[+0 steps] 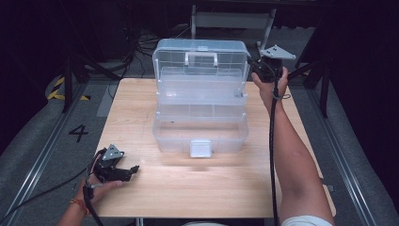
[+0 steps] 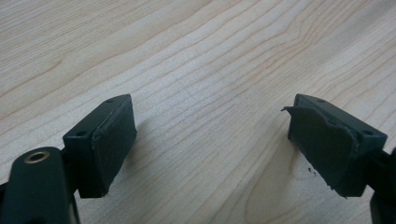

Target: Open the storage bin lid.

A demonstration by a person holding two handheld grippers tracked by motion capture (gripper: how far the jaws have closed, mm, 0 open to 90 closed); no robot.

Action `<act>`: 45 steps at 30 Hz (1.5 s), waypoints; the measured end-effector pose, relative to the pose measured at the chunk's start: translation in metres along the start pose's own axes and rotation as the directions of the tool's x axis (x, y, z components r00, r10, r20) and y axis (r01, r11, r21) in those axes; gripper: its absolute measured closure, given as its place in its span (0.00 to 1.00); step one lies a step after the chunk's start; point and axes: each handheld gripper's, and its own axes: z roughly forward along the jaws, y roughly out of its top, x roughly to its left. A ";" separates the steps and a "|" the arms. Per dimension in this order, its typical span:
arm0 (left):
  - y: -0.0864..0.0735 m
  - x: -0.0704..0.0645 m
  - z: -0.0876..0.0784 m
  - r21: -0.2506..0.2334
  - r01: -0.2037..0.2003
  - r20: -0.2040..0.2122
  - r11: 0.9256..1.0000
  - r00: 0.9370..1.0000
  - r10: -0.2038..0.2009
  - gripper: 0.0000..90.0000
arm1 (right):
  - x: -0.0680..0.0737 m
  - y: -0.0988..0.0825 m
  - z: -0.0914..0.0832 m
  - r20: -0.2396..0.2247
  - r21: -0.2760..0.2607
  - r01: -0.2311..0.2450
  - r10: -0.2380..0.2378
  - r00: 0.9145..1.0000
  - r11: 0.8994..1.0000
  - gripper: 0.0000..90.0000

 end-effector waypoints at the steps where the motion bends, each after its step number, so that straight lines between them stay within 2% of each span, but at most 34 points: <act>1: 0.000 0.000 0.000 0.000 0.000 0.000 1.000 1.000 0.000 0.17 | -0.001 0.000 0.001 -0.001 0.001 -0.002 0.002 1.000 1.000 0.95; 21: 0.000 0.000 0.000 -0.002 0.001 -0.001 1.000 1.000 -0.001 0.17 | -0.011 0.006 0.022 -0.016 0.051 -0.013 0.014 1.000 0.999 0.94; 39: 0.000 0.000 0.000 0.000 0.002 -0.006 1.000 1.000 -0.002 0.17 | -0.015 0.009 0.041 -0.005 0.099 -0.003 0.004 1.000 0.995 0.94; 43: 0.000 0.000 0.000 0.000 -0.002 -0.009 1.000 1.000 0.002 0.17 | -0.018 0.008 0.046 -0.002 0.104 -0.020 0.020 1.000 0.994 0.94; 45: 0.000 0.000 0.000 -0.001 0.002 -0.009 1.000 1.000 -0.002 0.17 | -0.017 0.008 0.048 0.004 0.108 -0.010 0.010 1.000 0.994 0.94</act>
